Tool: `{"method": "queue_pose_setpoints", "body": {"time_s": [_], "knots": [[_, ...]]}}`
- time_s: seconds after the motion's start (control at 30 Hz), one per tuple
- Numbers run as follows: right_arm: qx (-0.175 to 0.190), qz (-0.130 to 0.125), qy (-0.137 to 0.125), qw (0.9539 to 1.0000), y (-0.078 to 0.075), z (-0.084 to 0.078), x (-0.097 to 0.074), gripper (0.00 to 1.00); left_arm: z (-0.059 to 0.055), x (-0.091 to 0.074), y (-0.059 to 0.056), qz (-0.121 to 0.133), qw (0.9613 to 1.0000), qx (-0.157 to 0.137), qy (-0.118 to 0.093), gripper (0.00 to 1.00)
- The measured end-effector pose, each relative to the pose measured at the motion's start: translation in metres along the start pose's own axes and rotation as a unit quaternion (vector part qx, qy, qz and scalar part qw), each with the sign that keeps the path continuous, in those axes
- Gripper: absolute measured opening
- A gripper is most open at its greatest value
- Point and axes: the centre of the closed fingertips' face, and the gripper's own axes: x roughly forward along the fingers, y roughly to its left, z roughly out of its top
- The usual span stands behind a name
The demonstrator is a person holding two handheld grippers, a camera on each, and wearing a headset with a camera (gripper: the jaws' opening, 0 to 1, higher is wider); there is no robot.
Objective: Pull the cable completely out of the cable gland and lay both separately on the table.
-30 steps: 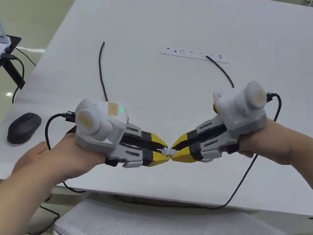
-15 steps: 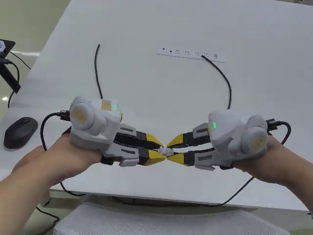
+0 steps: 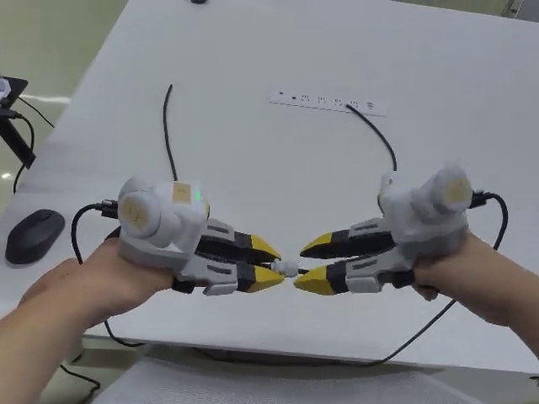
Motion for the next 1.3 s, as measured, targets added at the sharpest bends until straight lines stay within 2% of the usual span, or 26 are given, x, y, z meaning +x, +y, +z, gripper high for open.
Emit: {"method": "queue_pose_setpoints", "body": {"time_s": [0.03, 0.07, 0.1, 0.13, 0.17, 0.2, 0.27, 0.33, 0.37, 0.4, 0.43, 0.47, 0.5, 0.53, 0.6, 0.67, 0.83, 0.93, 1.0, 1.1, 1.23, 1.27, 1.3], "knots": [[0.039, 0.036, -0.002, 0.9986, 0.004, 0.001, -0.001, 0.29, 0.000, -0.001, 0.000, 0.000, 1.0000, 0.004, 0.001, 0.15], [0.062, 0.060, 0.004, 0.9963, 0.006, 0.000, -0.002, 0.27, 0.000, -0.001, -0.001, 0.001, 1.0000, 0.009, 0.002, 0.15], [0.072, 0.071, 0.004, 0.9949, 0.005, 0.000, -0.002, 0.24, 0.000, -0.001, -0.001, 0.001, 0.9997, 0.022, 0.004, 0.15], [0.105, 0.088, 0.013, 0.9905, 0.001, -0.001, -0.001, 0.23, 0.000, -0.001, -0.001, 0.001, 0.9994, 0.034, 0.007, 0.15], [0.128, 0.105, 0.010, 0.9861, 0.002, 0.001, 0.000, 0.24, -0.001, 0.000, -0.001, 0.001, 0.9992, 0.038, 0.010, 0.15], [0.156, 0.131, 0.011, 0.9790, 0.004, 0.003, 0.002, 0.26, -0.002, 0.000, -0.002, 0.000, 0.9990, 0.044, 0.011, 0.15], [0.179, 0.157, 0.019, 0.9711, 0.008, 0.005, 0.004, 0.26, -0.002, 0.000, -0.003, -0.001, 0.9988, 0.048, 0.010, 0.15], [0.189, 0.169, 0.023, 0.9669, 0.007, 0.007, 0.009, 0.22, 0.000, -0.001, -0.002, 0.000, 0.9984, 0.056, 0.008, 0.15], [0.199, 0.180, 0.022, 0.9631, 0.009, 0.009, 0.009, 0.20, 0.000, -0.001, -0.002, 0.000, 0.9984, 0.057, 0.008, 0.15], [0.223, 0.199, 0.022, 0.9542, 0.012, 0.011, 0.009, 0.18, 0.001, -0.001, -0.002, 0.001, 0.9982, 0.059, 0.008, 0.15], [0.233, 0.205, 0.027, 0.9501, 0.013, 0.010, 0.009, 0.16, 0.002, -0.001, -0.002, 0.001, 0.9981, 0.061, 0.008, 0.15], [0.237, 0.203, 0.032, 0.9495, 0.012, 0.009, 0.011, 0.14, 0.002, -0.001, -0.002, 0.001, 0.9980, 0.062, 0.008, 0.15], [0.226, 0.194, 0.034, 0.9538, 0.009, 0.007, 0.013, 0.13, 0.002, -0.001, -0.002, 0.001, 0.9980, 0.062, 0.008, 0.15], [0.218, 0.197, 0.042, 0.9551, 0.012, 0.004, 0.015, 0.14, 0.004, -0.001, -0.002, 0.002, 0.9978, 0.066, 0.006, 0.15], [0.234, 0.227, 0.060, 0.9435, 0.024, 0.001, 0.011, 0.15, 0.006, -0.001, -0.002, 0.001, 0.9978, 0.067, 0.004, 0.15], [0.228, 0.229, 0.062, 0.9445, 0.025, 0.000, 0.012, 0.15, 0.008, -0.001, -0.004, -0.001, 0.9974, 0.072, 0.003, 0.15], [0.247, 0.240, 0.049, 0.9375, 0.023, 0.005, 0.007, 0.12, 0.008, 0.001, -0.007, -0.005, 0.9969, 0.078, 0.008, 0.15], [0.255, 0.238, 0.049, 0.9358, 0.021, 0.004, 0.007, 0.08, 0.009, 0.003, -0.007, -0.005, 0.9969, 0.078, 0.008, 0.15], [0.247, 0.240, 0.050, 0.9374, 0.022, 0.003, 0.006, 0.08, 0.008, 0.004, -0.007, -0.006, 0.9968, 0.079, 0.010, 0.15], [0.250, 0.240, 0.059, 0.9365, 0.022, 0.001, 0.005, 0.08, 0.008, 0.006, -0.009, -0.009, 0.9965, 0.082, 0.013, 0.15], [0.233, 0.240, 0.067, 0.9398, 0.025, -0.002, 0.004, 0.09, 0.008, 0.007, -0.010, -0.009, 0.9966, 0.081, 0.011, 0.15], [0.219, 0.242, 0.082, 0.9417, 0.028, -0.008, 0.003, 0.09, 0.009, 0.008, -0.010, -0.008, 0.9967, 0.081, 0.010, 0.15], [0.202, 0.236, 0.087, 0.9465, 0.027, -0.010, 0.003, 0.08, 0.009, 0.008, -0.010, -0.009, 0.9967, 0.080, 0.011, 0.15]]}}
